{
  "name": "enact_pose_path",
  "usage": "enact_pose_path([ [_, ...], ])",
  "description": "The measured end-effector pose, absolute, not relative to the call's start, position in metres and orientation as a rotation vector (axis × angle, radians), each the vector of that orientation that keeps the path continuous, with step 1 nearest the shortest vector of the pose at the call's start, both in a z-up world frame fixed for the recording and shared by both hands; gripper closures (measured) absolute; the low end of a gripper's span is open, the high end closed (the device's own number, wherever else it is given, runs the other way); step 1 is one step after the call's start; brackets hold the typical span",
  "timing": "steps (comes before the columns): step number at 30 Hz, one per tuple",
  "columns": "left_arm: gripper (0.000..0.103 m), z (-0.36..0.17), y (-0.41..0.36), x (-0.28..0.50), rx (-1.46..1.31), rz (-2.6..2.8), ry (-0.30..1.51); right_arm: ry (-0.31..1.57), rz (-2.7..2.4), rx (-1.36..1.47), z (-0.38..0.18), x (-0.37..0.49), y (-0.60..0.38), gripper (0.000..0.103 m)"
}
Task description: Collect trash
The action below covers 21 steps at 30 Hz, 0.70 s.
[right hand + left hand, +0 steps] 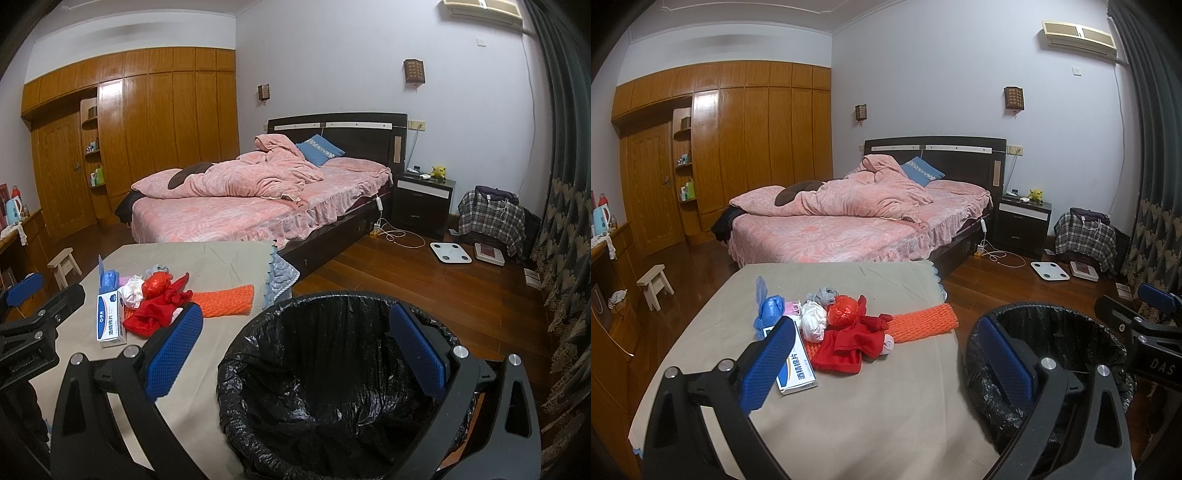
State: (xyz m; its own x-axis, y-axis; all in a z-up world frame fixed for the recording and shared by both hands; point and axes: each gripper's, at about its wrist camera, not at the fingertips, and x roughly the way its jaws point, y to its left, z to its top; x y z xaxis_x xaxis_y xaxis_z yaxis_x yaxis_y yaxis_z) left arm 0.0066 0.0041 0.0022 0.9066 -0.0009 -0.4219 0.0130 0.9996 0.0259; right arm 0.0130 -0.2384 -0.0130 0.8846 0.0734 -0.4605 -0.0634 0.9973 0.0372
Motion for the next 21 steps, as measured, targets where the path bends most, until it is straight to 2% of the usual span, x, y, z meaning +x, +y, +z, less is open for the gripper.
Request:
enact_pose_path([
  [21, 0.006, 0.0014, 0.0013, -0.0007, 0.026, -0.005, 0.435, 0.486, 0.071, 0.018, -0.0210, 0.0132, -0.2417, 0.005],
])
